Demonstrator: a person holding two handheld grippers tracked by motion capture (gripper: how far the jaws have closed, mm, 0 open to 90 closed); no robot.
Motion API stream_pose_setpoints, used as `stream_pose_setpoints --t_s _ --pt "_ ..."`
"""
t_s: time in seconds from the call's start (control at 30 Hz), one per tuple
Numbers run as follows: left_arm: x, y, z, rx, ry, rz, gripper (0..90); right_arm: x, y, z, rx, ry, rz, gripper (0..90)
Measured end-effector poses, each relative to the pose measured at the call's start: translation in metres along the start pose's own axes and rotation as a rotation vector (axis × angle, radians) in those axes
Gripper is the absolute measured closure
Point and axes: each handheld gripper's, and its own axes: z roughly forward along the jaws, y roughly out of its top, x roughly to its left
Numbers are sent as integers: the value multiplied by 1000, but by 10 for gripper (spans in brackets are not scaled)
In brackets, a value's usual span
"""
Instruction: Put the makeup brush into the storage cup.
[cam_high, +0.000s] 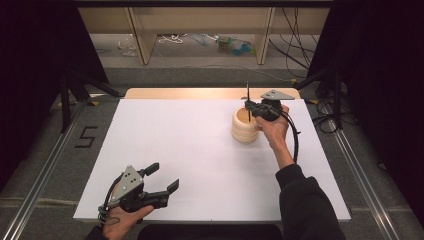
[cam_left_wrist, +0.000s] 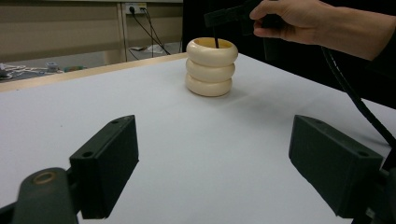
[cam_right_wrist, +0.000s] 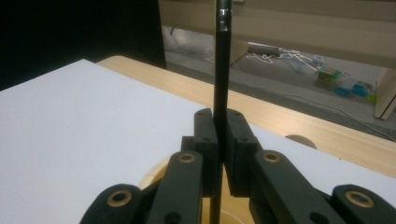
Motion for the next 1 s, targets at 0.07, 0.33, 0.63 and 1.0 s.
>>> stream_pose_setpoints --t_s 0.07,0.33,0.63,1.0 --pt "0 0 0 1 0 0 158 0 -1 1 8 3 -2 854" --pt "0 0 0 0 1 -3 158 0 -4 3 36 -1 2 821" --pt "0 0 0 4 -1 -4 158 -1 2 -3 30 -73 60 442" --pt "1 0 0 5 1 -5 159 2 10 -17 21 -102 52 242"
